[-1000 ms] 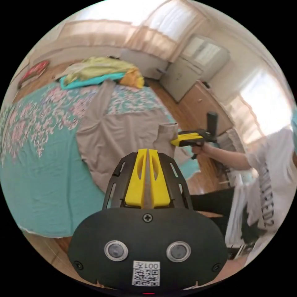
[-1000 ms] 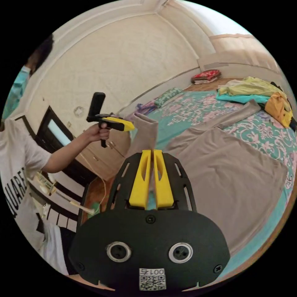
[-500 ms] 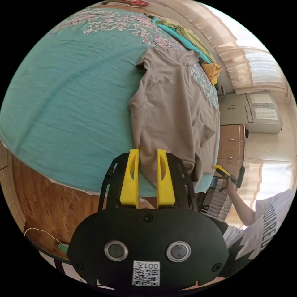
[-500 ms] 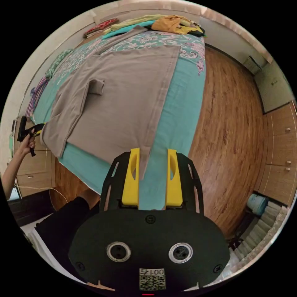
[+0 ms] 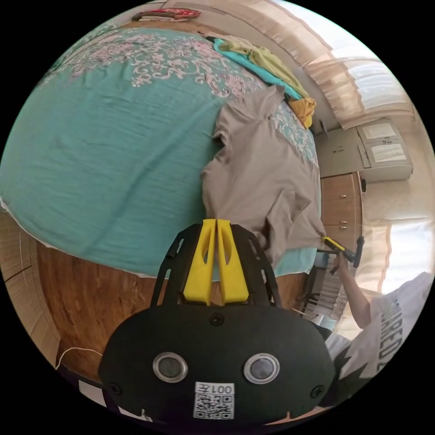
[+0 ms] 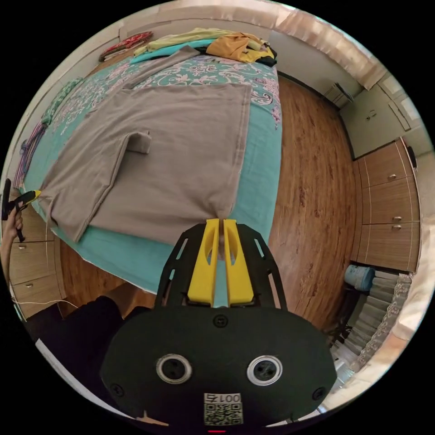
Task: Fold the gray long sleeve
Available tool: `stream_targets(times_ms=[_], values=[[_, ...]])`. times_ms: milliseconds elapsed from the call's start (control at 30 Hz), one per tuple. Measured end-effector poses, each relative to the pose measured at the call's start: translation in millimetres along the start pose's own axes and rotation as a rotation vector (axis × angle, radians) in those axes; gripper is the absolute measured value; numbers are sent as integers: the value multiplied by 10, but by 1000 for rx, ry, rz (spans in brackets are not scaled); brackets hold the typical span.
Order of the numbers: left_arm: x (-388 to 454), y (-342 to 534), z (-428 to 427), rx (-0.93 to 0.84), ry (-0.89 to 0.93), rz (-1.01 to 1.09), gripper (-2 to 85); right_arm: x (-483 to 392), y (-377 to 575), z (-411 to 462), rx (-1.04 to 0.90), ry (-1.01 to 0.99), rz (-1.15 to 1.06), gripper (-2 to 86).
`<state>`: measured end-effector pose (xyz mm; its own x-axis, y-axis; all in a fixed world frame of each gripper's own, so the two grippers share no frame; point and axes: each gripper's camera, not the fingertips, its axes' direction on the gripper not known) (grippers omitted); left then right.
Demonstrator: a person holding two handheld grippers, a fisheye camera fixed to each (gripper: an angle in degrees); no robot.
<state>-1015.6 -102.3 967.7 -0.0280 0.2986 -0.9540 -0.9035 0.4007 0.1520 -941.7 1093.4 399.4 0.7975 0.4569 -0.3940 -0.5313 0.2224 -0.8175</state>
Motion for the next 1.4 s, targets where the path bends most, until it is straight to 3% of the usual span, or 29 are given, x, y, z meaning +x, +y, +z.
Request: stream_targets(times_ms=[267,533,700,800,933,1100,1267,1400], values=[[-381,-186,371,-120,-85,48,-9,210,-165,109,-80,-37,6,12],[-596,77,545,-93,-56,-26,4,393,-331,89,-124,-96,-4,40],[-734,462,583,-1,182,-148,40,543,-132,15,-82,-176,109,104],[-653,462,805,-56,148,-136,31,497,-106,125,-111,-143,104,116],[-565,356,918,-45,100,-164,0,531,-228,214,-131,-98,123,105],[-399,302,792,-114,18,-83,-9,731,-278,21,-116,-166,112,30],[-434,423,440,-119,107,-73,-9,1100,-204,-423,-60,-221,84,20],[-456,511,634,-221,40,-55,-9,1339,-120,-200,-172,-181,60,24]])
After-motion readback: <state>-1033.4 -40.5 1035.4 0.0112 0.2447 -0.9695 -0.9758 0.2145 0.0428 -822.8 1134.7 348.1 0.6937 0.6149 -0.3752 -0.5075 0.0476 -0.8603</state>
